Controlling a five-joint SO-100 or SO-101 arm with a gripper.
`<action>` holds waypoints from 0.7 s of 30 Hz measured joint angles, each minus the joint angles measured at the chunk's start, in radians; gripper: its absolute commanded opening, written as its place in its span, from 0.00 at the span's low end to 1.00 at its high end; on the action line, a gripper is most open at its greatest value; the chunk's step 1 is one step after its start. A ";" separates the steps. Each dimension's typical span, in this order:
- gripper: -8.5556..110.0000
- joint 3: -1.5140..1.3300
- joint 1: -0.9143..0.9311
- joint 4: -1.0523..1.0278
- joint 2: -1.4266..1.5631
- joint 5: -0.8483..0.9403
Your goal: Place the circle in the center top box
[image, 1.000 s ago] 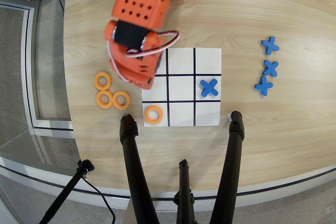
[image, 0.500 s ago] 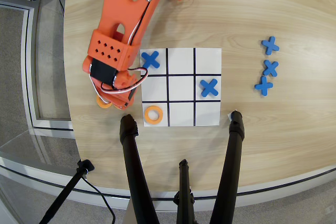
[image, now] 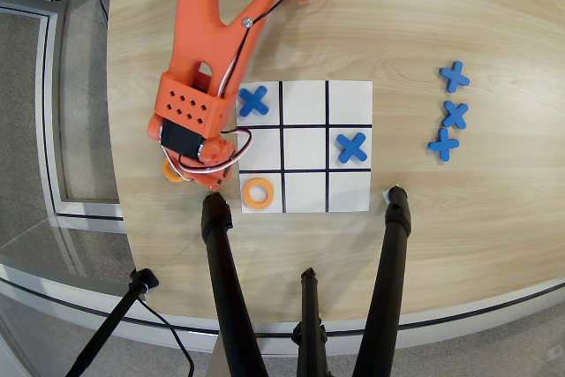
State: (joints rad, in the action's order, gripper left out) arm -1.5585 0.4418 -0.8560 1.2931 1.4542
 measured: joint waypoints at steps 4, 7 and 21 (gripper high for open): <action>0.18 0.041 -0.003 0.000 -0.043 0.000; 0.20 0.080 -0.002 0.000 -0.081 -0.005; 0.24 0.152 -0.002 0.000 -0.167 -0.006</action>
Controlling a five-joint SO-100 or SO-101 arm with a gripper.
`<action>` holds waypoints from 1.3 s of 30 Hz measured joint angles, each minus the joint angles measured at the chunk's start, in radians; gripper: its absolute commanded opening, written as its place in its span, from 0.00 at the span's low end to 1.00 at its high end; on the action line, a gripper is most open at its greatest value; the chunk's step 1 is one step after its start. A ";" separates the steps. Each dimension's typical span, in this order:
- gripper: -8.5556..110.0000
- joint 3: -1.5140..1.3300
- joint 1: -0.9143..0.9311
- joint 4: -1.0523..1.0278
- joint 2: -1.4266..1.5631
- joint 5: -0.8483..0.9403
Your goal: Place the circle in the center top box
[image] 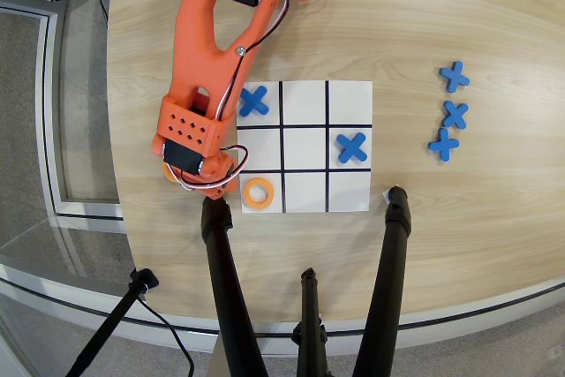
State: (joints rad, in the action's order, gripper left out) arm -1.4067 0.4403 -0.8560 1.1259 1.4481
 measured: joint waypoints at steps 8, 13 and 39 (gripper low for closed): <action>0.24 0.015 0.000 0.000 -0.043 0.000; 0.24 0.028 0.000 0.000 -0.066 0.000; 0.24 0.086 0.009 -0.133 -0.109 0.000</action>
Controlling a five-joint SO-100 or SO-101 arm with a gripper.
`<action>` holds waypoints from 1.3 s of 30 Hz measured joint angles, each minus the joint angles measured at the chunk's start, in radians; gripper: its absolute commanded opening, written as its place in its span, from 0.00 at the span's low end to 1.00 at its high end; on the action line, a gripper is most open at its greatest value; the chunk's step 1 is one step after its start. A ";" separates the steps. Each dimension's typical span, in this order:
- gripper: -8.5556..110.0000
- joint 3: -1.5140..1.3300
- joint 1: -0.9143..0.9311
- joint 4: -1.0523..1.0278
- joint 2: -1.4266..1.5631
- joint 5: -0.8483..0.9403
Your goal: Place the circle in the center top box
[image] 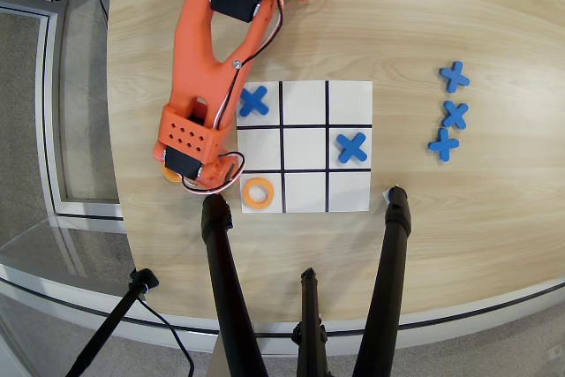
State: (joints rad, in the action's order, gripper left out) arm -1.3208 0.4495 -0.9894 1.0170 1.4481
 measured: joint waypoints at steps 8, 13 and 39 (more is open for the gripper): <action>0.23 0.006 0.014 -0.041 0.002 0.025; 0.23 0.018 0.023 -0.101 0.002 0.043; 0.08 0.003 0.038 -0.176 0.003 0.063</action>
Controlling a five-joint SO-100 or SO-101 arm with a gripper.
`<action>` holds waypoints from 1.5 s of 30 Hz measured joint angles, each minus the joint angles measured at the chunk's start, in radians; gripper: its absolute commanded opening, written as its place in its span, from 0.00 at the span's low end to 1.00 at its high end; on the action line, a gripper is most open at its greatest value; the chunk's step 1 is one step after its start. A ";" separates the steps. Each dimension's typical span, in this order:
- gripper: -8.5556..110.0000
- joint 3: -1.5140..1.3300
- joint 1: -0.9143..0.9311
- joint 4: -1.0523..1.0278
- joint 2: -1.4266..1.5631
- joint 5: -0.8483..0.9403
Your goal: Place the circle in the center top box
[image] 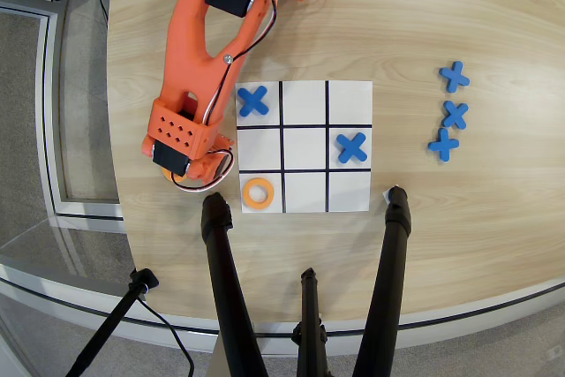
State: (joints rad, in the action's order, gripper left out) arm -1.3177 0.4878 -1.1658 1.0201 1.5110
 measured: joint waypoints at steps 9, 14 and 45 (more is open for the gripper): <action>0.08 0.000 0.000 0.002 0.000 0.000; 0.07 -0.003 0.000 0.002 0.000 0.000; 0.07 0.009 -0.169 -0.121 0.360 -0.161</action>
State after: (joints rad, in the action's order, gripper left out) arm -1.3085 0.3191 -1.2870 1.3806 1.3499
